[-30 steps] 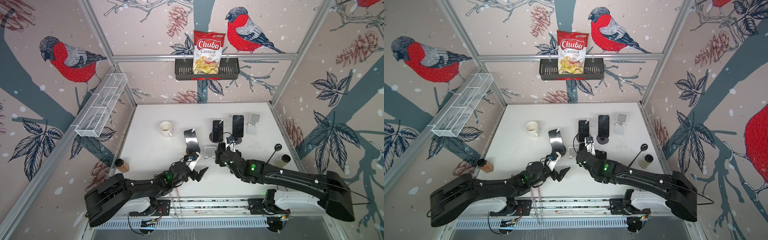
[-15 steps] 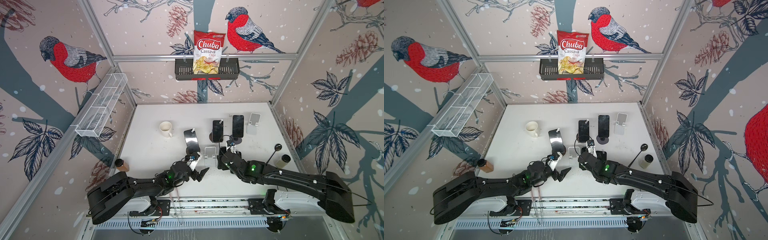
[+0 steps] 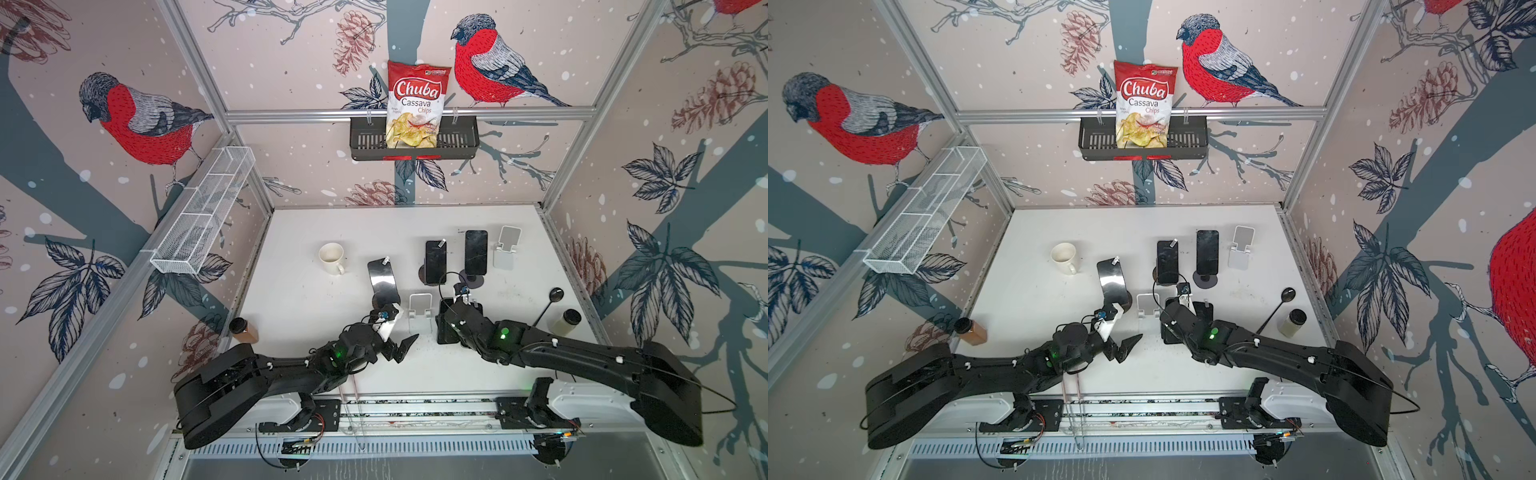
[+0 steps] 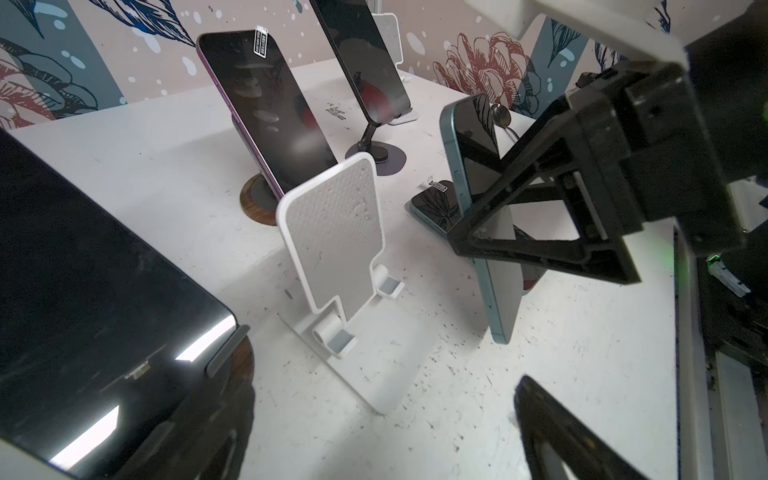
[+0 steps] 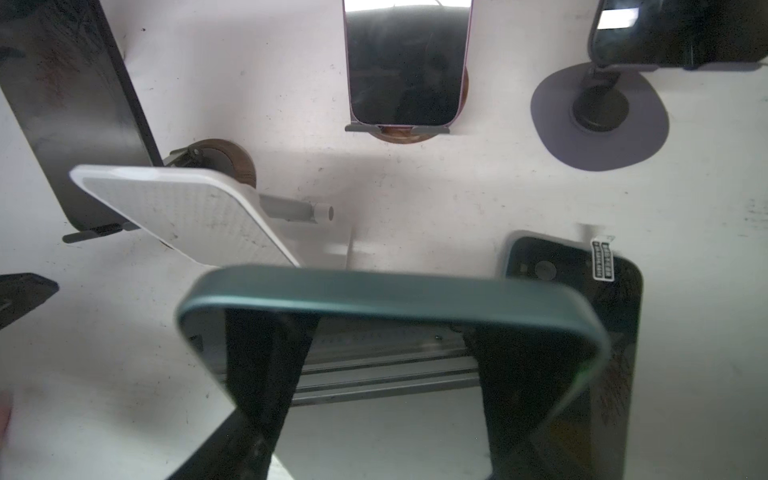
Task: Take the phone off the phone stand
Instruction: 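Carry the phone toward the robot and lower it beside the flat phone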
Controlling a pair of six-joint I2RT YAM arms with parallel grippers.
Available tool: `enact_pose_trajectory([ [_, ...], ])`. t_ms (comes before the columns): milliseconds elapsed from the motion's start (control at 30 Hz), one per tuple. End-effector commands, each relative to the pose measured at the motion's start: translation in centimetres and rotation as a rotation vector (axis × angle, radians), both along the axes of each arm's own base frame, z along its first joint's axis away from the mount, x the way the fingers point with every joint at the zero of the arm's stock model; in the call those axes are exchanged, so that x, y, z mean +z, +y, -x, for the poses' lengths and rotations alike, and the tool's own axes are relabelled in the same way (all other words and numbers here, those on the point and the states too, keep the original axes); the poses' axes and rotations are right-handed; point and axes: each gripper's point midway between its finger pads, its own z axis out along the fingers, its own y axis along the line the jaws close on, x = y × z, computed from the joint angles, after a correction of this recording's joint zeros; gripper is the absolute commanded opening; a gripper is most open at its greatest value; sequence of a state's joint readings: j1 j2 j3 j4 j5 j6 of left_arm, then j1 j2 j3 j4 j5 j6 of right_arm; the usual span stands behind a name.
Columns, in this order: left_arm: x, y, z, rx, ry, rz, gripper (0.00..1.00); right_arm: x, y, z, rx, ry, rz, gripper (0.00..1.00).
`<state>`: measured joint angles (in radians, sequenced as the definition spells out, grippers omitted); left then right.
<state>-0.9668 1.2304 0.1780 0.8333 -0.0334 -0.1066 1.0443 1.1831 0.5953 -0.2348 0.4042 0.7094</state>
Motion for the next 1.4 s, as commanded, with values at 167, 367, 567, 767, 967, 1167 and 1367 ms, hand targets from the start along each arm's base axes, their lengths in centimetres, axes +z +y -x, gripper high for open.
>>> enact_pose_trajectory([
  [167,1.6,-0.1,-0.4,0.020,-0.041,0.057,0.96,-0.2,0.9,-0.5,-0.008,0.012,-0.052,0.71],
  [367,1.4,0.1,-0.4,0.024,-0.040,0.053,0.96,-0.8,1.2,-0.7,-0.010,0.034,-0.053,0.71],
  [567,1.3,0.3,-0.5,0.034,-0.044,0.053,0.96,-1.6,0.7,-1.1,-0.038,0.062,-0.039,0.70],
  [767,1.3,0.5,-0.4,0.038,-0.046,0.056,0.96,-2.0,0.3,-1.4,-0.060,0.082,-0.047,0.70],
  [967,1.3,0.5,-0.4,0.038,-0.047,0.056,0.96,-2.7,0.0,-1.5,-0.075,0.103,-0.031,0.70],
  [1167,1.4,0.5,-0.4,0.034,-0.048,0.058,0.96,-3.3,-0.3,-1.7,-0.102,0.121,-0.011,0.69],
  [1367,1.5,0.7,-0.3,0.036,-0.052,0.058,0.96,-3.3,-0.4,-2.2,-0.128,0.129,0.004,0.69],
])
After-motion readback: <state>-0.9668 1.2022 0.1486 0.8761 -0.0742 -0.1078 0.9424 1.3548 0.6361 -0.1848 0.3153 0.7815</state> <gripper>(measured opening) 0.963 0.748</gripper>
